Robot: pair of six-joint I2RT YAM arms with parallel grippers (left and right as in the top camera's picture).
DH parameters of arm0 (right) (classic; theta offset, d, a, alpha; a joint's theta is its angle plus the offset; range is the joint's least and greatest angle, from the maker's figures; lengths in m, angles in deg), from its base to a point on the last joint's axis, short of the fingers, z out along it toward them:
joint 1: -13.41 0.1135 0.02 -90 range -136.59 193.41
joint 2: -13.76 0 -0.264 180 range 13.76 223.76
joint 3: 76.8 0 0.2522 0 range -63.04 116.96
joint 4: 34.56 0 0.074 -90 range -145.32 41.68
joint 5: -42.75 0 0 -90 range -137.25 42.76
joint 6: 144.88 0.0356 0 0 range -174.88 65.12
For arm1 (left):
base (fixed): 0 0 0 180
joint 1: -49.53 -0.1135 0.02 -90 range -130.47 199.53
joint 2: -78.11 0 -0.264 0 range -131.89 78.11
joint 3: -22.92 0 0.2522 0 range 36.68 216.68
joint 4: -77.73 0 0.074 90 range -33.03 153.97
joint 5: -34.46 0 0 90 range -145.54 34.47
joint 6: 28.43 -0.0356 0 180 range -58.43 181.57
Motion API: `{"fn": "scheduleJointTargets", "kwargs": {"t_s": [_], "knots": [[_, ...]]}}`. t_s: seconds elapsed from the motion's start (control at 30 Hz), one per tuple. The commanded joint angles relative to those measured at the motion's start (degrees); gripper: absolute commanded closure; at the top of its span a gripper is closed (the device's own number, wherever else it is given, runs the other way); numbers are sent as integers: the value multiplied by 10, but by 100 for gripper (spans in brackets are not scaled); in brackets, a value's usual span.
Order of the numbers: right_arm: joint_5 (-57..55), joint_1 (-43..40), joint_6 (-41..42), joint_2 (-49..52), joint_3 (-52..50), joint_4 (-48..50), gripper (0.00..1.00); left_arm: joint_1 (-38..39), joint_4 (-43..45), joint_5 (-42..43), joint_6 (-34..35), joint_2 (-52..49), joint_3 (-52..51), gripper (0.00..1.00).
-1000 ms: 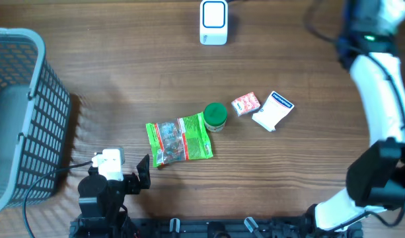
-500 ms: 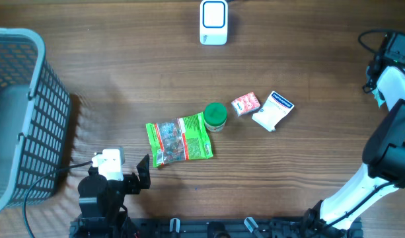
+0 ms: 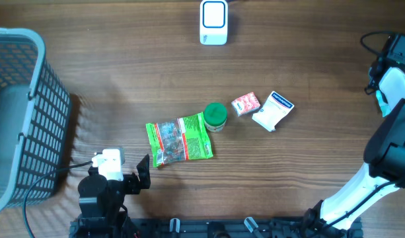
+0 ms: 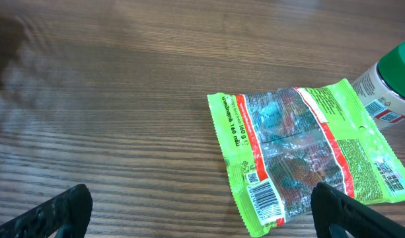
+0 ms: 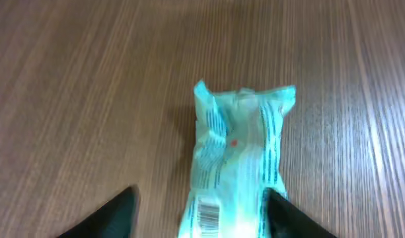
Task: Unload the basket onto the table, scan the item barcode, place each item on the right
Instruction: 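Swing the wipes pack right and release it at the table's right edge, then reach the right gripper to the Hansaplast box and grasp it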
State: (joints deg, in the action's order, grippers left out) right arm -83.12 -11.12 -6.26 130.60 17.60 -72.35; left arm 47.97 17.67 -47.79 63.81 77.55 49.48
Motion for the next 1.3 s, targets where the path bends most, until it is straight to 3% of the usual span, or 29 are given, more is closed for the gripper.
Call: {"fn": "scheduleJointTargets", "kwargs": {"t_s": [0.0, 0.17, 0.3, 0.43, 0.53, 0.63, 0.93, 1.23, 1.27], "knots": [[73, 2, 6, -5, 0, -11, 21, -2, 2, -3, -1, 2, -2, 0], [90, 2, 70, -4, 0, -10, 19, -2, 2, -3, -1, 2, -2, 0], [90, 1, 71, 2, -5, -9, 35, -2, 2, -3, -1, 2, -2, 0], [150, 2, 90, 16, -25, -8, 40, -2, 2, -3, -1, 2, -2, 0], [167, 2, 125, 43, -52, -3, 62, -2, 2, -3, -1, 2, -2, 0], [146, 2, 111, 69, -54, 5, 75, -2, 2, -3, -1, 2, -2, 0], [-41, 1, -44, 69, -51, 73, 70, -2, 2, -3, -1, 2, -2, 0], [-51, -49, -266, 21, -35, 160, 66, -2, 2, -3, -1, 2, -2, 0], [-35, -50, -295, 18, -35, 160, 59, -2, 2, -3, -1, 2, -2, 0]]}}
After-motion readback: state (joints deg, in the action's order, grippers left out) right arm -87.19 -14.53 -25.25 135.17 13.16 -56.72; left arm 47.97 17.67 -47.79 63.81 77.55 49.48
